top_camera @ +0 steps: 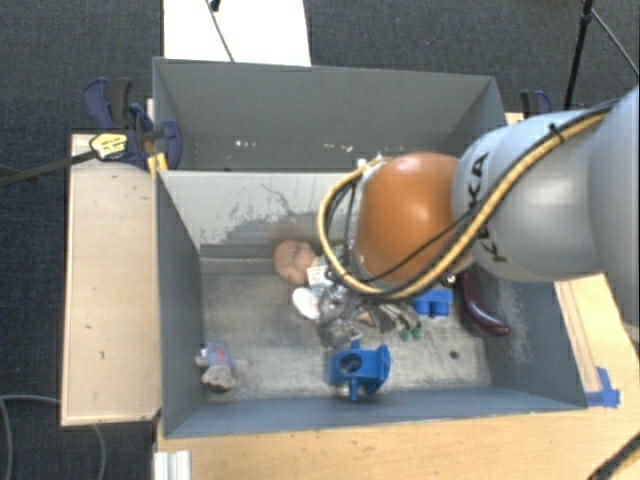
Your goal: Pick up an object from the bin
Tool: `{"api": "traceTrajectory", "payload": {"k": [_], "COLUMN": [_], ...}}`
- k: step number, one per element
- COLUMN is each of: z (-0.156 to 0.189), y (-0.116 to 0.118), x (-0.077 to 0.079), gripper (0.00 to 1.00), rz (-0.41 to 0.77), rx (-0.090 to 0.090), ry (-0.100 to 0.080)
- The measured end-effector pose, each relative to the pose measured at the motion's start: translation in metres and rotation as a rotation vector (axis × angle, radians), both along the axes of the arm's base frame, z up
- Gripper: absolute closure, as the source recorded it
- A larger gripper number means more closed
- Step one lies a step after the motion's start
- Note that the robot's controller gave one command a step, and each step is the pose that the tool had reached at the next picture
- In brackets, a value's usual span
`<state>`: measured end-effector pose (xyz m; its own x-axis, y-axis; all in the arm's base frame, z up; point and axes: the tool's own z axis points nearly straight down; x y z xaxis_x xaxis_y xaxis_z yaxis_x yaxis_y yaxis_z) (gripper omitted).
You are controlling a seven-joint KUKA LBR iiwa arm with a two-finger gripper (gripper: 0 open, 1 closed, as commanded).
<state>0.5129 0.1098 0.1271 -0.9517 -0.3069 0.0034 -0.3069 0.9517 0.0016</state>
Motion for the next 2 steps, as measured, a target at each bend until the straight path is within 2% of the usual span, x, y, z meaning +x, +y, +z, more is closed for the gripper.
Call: {"api": "traceTrajectory", "payload": {"k": [1,2], "z": [-0.0001,0.0008], "y": [-0.0048,-0.0043], "x": [0.0433,0.0435], "gripper": [0.0,0.0], "rz": [0.075,0.074], "rx": [0.001,0.002], "ry": [-0.006,-0.008]}}
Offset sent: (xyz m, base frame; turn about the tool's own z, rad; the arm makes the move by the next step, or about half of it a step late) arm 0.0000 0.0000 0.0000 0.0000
